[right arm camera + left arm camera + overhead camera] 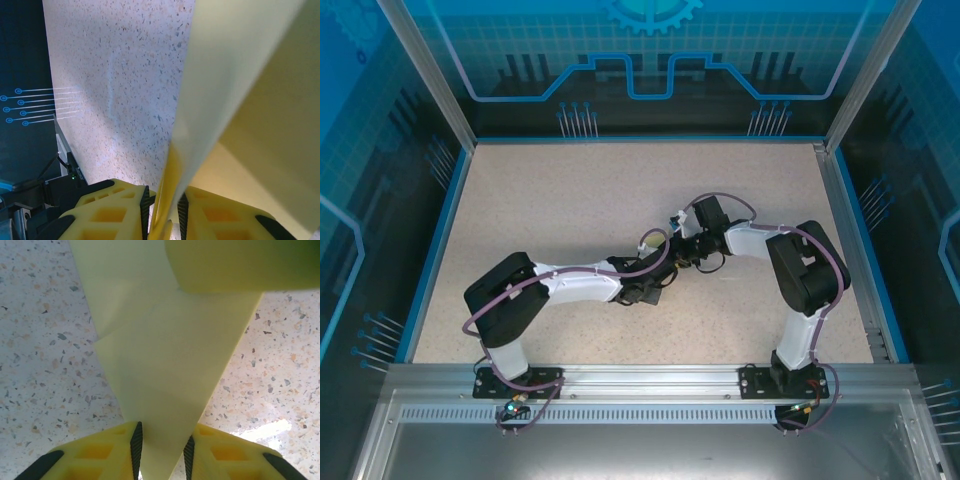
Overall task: Fold a paper plane with a square sheet of paper (pick it up from the middle)
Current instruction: Fourth fold the wing at the center of the table.
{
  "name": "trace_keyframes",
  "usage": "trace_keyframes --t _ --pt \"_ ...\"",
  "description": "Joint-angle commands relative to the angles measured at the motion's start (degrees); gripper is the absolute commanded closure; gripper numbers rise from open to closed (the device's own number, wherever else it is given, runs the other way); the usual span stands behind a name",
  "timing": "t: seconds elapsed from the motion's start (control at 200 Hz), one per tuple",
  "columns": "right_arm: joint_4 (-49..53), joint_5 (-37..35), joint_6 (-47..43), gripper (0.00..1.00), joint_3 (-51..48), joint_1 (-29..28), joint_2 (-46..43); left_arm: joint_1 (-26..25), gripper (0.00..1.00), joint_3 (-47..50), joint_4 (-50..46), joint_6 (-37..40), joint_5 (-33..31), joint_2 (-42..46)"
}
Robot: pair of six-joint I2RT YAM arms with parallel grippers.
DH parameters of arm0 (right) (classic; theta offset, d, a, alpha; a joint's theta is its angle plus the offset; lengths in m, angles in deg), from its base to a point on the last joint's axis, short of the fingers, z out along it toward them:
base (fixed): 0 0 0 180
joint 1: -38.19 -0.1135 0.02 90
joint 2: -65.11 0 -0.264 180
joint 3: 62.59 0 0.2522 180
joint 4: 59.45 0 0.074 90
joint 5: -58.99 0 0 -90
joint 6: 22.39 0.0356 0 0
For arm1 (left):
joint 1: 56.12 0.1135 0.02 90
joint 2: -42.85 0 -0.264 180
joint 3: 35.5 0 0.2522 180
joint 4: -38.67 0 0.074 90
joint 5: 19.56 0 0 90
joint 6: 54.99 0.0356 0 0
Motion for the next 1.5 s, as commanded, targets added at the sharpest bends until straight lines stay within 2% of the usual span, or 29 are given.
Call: trace_keyframes --t 0.0,0.475,0.68,0.78,0.945,1.06,1.195,1.316,1.496 --pt "1.91 0.06 0.52 0.75 1.28 0.57 0.8 -0.52 0.71 -1.67 -1.61 1.66 -2.19 -0.95" --pt "3.09 -0.44 0.22 0.74 1.8 0.62 0.51 -0.7 0.89 -1.53 -2.02 1.74 -3.3 -0.73" --pt "4.03 -1.84 0.13 0.67 1.0 0.98 -2.35 0.36 0.96 1.84 0.77 1.04 -1.64 1.79" --pt "4.73 -2.62 -0.27 0.61 -0.16 1.73 -5.49 3.0 0.97 6.36 6.2 0.35 4.33 5.02" --pt "4.96 -3.44 -0.4 0.5 -2.94 3.63 -10.98 8.84 0.97 14.1 16.92 0.17 17.9 9.52" --pt "4.41 -2.53 -0.74 0.49 -4.2 3.84 -13.36 12.54 0.97 16.96 21.6 -0.04 26.4 10.2" --pt "3.19 -0.83 -0.99 0.52 -5.0 2.81 -13.69 15.45 0.97 18.76 23.69 -0.38 30.85 10.61" --pt "2.04 0.45 -1.51 0.6 -4.99 0.55 -12.72 18.36 0.95 19.46 26.07 -0.35 37.43 9.95" --pt "1.0 -0.36 -0.83 0.71 -3.15 -3.13 -9.34 20.23 0.95 18.71 26.42 -0.06 41.12 9.05"
